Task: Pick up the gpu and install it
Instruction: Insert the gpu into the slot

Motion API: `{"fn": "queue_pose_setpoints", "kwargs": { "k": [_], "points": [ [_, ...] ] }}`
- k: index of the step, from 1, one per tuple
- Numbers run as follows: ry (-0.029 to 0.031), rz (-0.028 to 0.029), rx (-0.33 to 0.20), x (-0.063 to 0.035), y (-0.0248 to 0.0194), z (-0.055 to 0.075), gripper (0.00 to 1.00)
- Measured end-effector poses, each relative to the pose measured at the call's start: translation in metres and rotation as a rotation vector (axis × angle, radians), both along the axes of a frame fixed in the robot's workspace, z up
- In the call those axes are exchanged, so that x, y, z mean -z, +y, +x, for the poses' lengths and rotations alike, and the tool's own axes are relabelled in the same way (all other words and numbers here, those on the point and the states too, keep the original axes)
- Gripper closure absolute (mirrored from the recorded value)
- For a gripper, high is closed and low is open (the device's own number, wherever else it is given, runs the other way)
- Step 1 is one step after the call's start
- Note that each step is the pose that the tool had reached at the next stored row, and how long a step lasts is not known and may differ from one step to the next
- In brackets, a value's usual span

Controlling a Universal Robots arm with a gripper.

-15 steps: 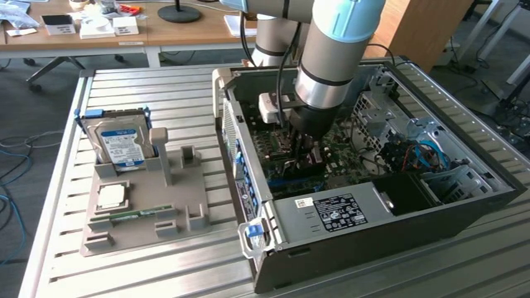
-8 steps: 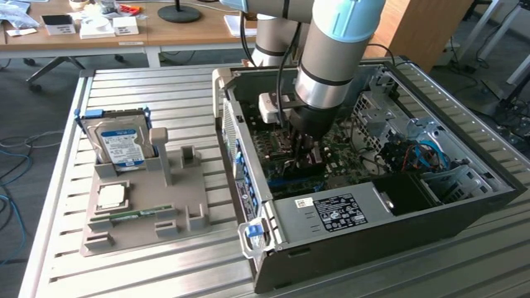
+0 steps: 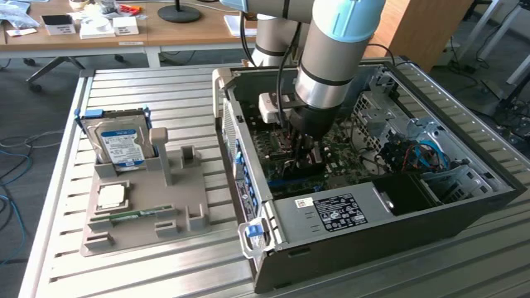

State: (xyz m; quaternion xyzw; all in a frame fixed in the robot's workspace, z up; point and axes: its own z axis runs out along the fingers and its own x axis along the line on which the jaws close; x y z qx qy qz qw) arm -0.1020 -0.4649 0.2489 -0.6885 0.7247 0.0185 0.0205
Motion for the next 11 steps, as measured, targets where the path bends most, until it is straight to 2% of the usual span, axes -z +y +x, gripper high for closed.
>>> {"fn": "queue_pose_setpoints", "kwargs": {
  "k": [11],
  "points": [
    [0.0000, 0.0002, 0.000, 0.0022, -0.0004, -0.0006, 0.73]
  ]
}}
